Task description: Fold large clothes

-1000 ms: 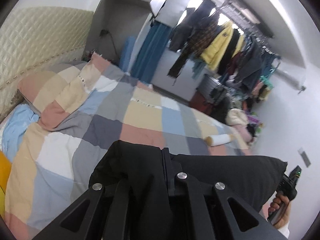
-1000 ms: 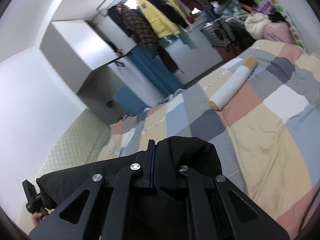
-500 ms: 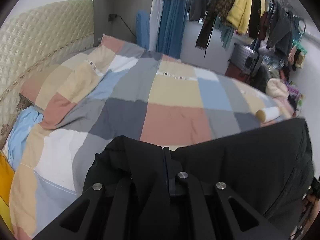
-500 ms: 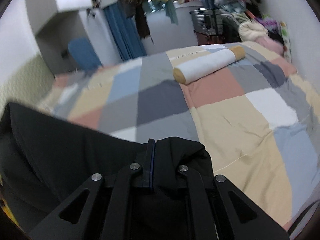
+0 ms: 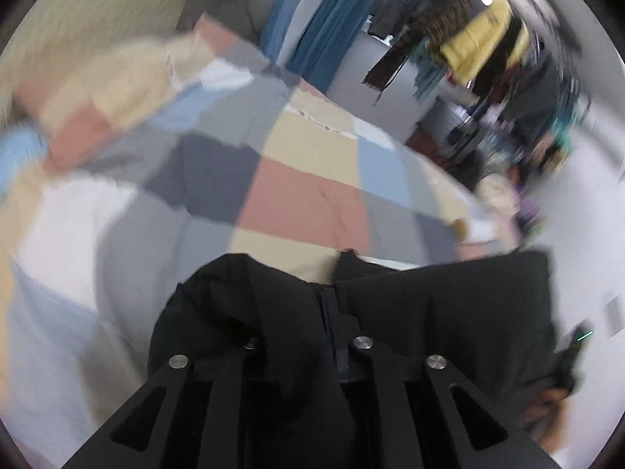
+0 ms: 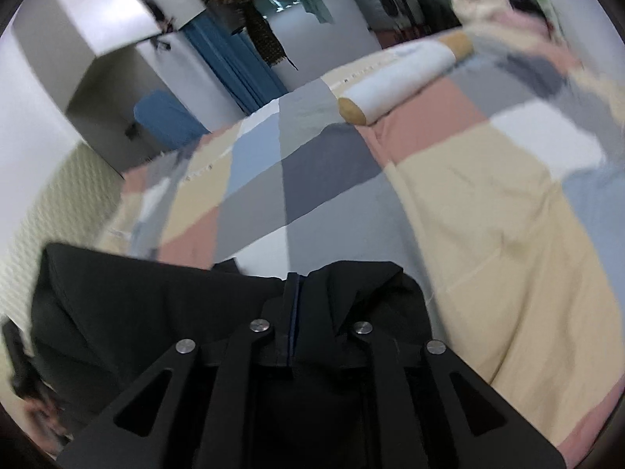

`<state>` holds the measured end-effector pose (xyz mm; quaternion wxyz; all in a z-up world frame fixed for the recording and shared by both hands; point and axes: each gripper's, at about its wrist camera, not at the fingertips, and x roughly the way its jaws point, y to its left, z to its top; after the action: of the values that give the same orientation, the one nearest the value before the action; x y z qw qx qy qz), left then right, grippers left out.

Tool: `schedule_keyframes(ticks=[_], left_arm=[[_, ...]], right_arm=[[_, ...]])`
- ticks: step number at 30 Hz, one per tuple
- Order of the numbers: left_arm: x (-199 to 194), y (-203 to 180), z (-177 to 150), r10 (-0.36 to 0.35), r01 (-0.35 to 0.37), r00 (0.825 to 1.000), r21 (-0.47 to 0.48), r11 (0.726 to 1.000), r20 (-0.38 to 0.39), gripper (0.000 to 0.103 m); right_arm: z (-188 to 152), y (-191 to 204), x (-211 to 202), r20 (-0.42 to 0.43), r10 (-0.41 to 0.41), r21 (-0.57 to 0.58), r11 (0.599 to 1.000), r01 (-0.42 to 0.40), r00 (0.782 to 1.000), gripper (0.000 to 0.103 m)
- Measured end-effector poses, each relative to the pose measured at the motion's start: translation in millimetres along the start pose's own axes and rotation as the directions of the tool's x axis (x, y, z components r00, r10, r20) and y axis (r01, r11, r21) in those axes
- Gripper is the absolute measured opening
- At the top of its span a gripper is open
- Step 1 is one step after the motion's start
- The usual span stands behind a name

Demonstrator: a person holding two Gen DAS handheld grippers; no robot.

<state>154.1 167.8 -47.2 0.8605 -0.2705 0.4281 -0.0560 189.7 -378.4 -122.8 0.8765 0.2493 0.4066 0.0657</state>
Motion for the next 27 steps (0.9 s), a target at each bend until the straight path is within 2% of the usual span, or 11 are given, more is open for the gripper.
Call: schedule_keyframes(ticks=[3, 4, 5, 7, 11, 13, 15, 17, 21, 24, 27], left_arm=[[-27, 28, -2, -0.173, 0.169, 0.985, -0.126, 0.978, -0.023, 0.031], [-38, 35, -3, -0.21, 0.205, 0.978, -0.143, 0.968, -0.02, 0.045], [-49, 41, -3, -0.233, 0.229, 0.972, -0.148, 0.962, -0.011, 0.057], [-74, 51, -1, -0.233, 0.236, 0.972, -0.141, 0.962, 0.034, 0.061], [-116, 47, 1, -0.143, 0.153, 0.981, -0.068, 0.986, 0.129, 0.063], [-126, 26, -2, -0.087, 0.085, 0.984, 0.019, 0.996, 0.158, 0.063], [-123, -10, -12, -0.054, 0.032, 0.982, 0.125, 0.992, 0.18, 0.063], [-107, -47, -23, -0.041, -0.001, 0.981, 0.215, 0.977, 0.188, 0.063], [-70, -106, -38, -0.072, 0.011, 0.982, 0.325, 0.946, 0.176, 0.063], [-32, -145, -45, -0.026, -0.064, 0.979, 0.422, 0.904, 0.204, 0.063], [9, -162, -50, 0.029, -0.121, 0.98, 0.472, 0.873, 0.198, 0.063]], right_arm=[[-3, -2, -20, -0.009, 0.051, 0.025, 0.998, -0.051, 0.999, 0.031], [-4, -2, -28, -0.007, 0.07, 0.029, 0.997, -0.07, 0.998, 0.041], [-5, -2, -37, 0.0, 0.084, 0.029, 0.996, -0.084, 0.996, 0.057], [-6, -2, -56, 0.037, 0.087, 0.019, 0.996, -0.088, 0.995, 0.075], [-8, -3, -89, 0.123, 0.049, 0.011, 0.999, -0.051, 0.991, 0.076], [-10, 8, -107, 0.186, 0.015, -0.017, 1.0, -0.013, 0.983, 0.076], [-11, 28, -116, 0.219, 0.021, -0.06, 0.998, -0.008, 0.975, 0.077], [-15, 60, -117, 0.222, 0.059, -0.124, 0.992, -0.032, 0.973, 0.079], [-29, 123, -94, 0.178, 0.112, -0.248, 0.967, -0.065, 0.978, 0.081], [-45, 158, -59, 0.124, 0.101, -0.324, 0.944, -0.056, 0.987, 0.081], [-56, 175, -16, 0.056, 0.065, -0.353, 0.935, -0.041, 0.996, 0.081]])
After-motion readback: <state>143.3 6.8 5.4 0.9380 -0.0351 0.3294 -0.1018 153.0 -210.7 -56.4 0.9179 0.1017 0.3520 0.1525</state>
